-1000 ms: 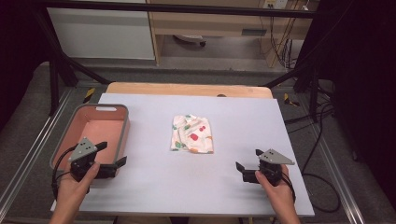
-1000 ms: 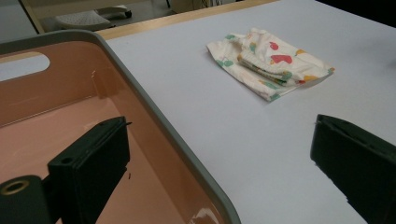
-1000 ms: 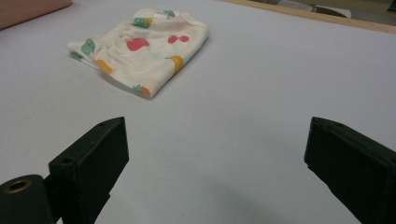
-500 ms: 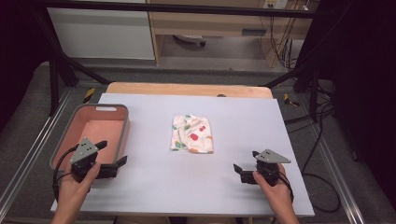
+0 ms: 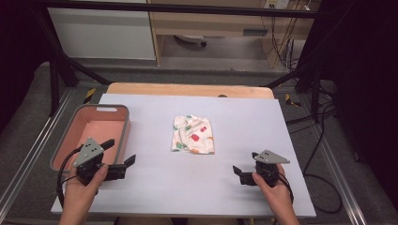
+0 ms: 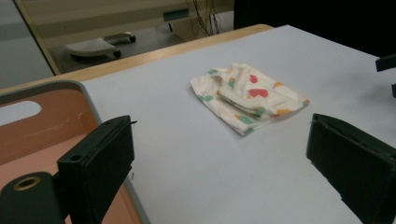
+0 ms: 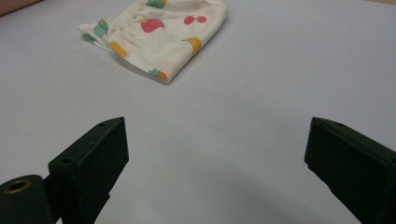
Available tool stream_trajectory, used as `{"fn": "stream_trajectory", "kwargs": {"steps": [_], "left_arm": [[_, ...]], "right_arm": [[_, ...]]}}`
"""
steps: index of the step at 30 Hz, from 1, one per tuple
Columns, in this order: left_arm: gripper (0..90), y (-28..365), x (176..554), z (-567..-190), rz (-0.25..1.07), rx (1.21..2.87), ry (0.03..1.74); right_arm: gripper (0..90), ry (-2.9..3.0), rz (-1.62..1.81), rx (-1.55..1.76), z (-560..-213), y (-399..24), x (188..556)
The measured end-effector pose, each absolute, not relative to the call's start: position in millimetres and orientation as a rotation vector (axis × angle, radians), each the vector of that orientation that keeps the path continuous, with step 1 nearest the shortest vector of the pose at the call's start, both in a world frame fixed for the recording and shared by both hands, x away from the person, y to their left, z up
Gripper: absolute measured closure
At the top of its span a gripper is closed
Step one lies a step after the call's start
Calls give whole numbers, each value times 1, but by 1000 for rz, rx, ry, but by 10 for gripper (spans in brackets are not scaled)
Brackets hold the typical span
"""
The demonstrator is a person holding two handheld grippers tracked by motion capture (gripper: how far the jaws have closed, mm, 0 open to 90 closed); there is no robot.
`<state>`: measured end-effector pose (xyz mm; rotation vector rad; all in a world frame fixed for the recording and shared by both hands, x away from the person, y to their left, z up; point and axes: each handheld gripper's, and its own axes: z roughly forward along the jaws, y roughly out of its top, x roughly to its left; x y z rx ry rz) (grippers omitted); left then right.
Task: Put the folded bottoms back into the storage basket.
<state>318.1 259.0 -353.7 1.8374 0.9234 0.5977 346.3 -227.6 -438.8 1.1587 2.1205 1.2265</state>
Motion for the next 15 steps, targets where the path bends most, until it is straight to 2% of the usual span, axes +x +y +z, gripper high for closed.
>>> {"fn": "stream_trajectory", "kwargs": {"steps": [8,11,15], "left_arm": [[80,221,326,-358,555,1901,868],[60,207,332,-367,564,1860,911],[83,187,340,-382,549,1933,890]], "right_arm": [[69,2121,1204,1199,-442,-231,349],[69,2112,1209,1209,-442,-232,348],[72,2103,1202,1256,-443,-233,347]]}}
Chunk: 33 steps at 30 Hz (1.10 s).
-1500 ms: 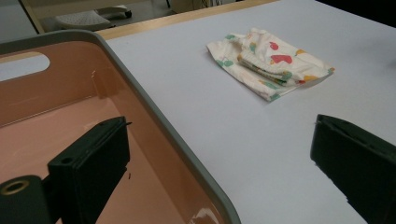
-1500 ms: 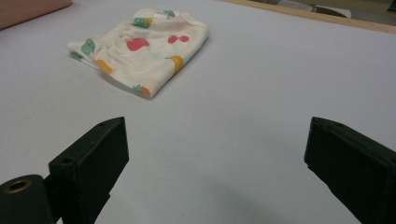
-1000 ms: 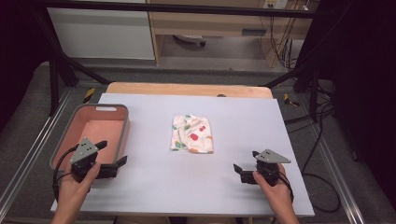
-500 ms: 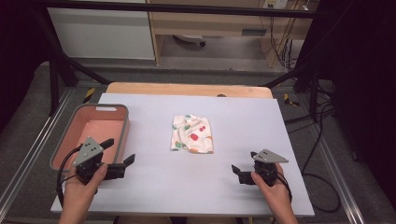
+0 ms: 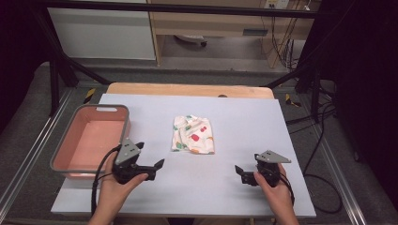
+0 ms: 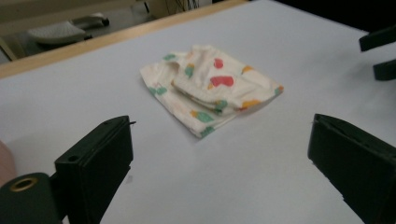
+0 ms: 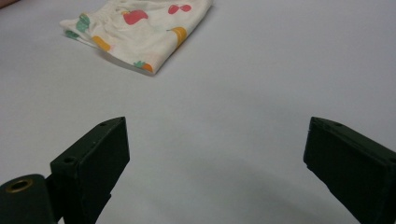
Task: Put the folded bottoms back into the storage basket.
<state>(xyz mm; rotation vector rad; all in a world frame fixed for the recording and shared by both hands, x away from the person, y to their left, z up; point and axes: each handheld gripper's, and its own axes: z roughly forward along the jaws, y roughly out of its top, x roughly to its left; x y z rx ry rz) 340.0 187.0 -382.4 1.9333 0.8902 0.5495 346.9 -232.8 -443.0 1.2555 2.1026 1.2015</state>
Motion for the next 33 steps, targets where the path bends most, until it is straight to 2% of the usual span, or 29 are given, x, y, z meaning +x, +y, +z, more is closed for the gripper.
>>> {"fn": "stream_trajectory", "kwargs": {"steps": [15,22,33], "left_arm": [[143,149,393,-408,473,2067,846],[158,139,413,-418,500,2113,853],[272,144,427,-429,445,2115,921]], "right_arm": [[72,2145,1186,1202,-442,-227,347],[71,2120,1208,1227,-439,-228,344],[74,2134,1217,1228,-440,-227,347]]}}
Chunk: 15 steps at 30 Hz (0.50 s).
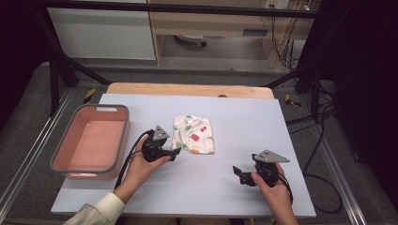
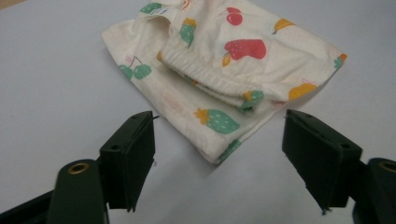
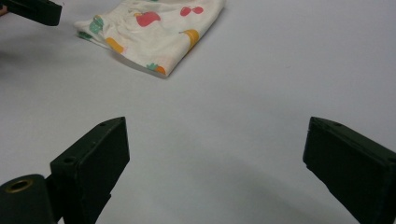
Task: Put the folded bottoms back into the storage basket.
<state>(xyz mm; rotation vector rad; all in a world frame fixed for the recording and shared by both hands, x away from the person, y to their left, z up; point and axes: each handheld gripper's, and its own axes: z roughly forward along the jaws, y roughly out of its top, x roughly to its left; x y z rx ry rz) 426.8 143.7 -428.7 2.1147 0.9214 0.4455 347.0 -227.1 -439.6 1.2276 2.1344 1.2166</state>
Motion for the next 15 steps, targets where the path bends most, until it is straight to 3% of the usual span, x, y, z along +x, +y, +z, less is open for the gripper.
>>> {"fn": "stream_trajectory", "kwargs": {"steps": [11,15], "left_arm": [[415,134,437,-447,388,2148,950],[450,131,440,-454,422,2155,945]], "right_arm": [[75,2156,1208,1213,-440,-225,346],[75,2155,1218,1203,-439,-225,346]]}}
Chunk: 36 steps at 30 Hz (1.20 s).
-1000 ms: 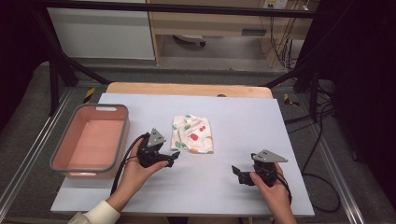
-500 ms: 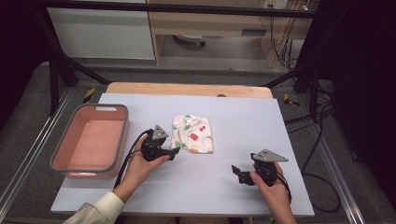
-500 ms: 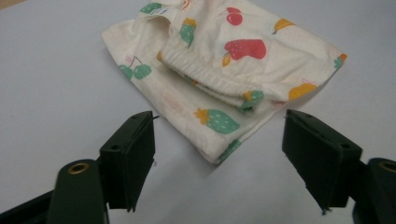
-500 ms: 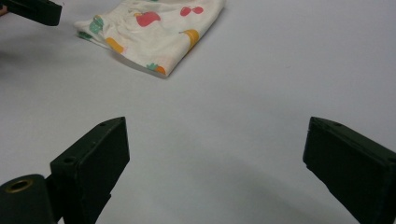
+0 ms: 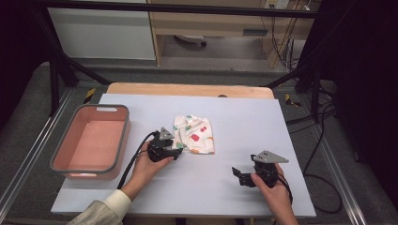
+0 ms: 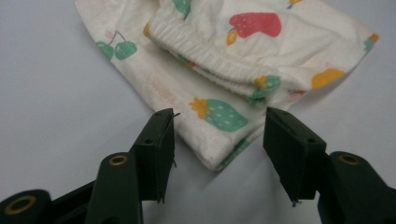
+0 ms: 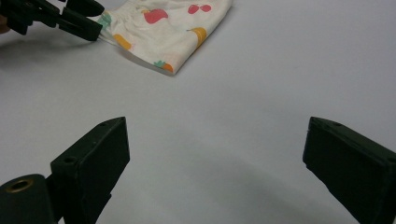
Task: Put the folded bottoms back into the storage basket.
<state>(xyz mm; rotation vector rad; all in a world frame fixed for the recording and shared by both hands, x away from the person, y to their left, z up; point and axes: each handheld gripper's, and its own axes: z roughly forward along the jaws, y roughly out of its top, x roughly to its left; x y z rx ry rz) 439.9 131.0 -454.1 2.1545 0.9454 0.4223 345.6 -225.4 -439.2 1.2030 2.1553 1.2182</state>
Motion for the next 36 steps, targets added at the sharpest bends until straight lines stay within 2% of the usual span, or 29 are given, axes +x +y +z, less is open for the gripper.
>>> {"fn": "stream_trajectory", "kwargs": {"steps": [3,8,12,36], "left_arm": [[501,130,440,-455,445,2151,937],[727,127,437,-456,455,2140,917],[844,122,435,-454,441,2142,938],[861,135,402,-435,300,2152,904]], "right_arm": [[76,2155,1233,1213,-439,-225,346],[76,2171,1224,1179,-437,-220,345],[76,2175,1223,1170,-437,-219,345],[74,2179,1217,1172,-437,-217,343]]}}
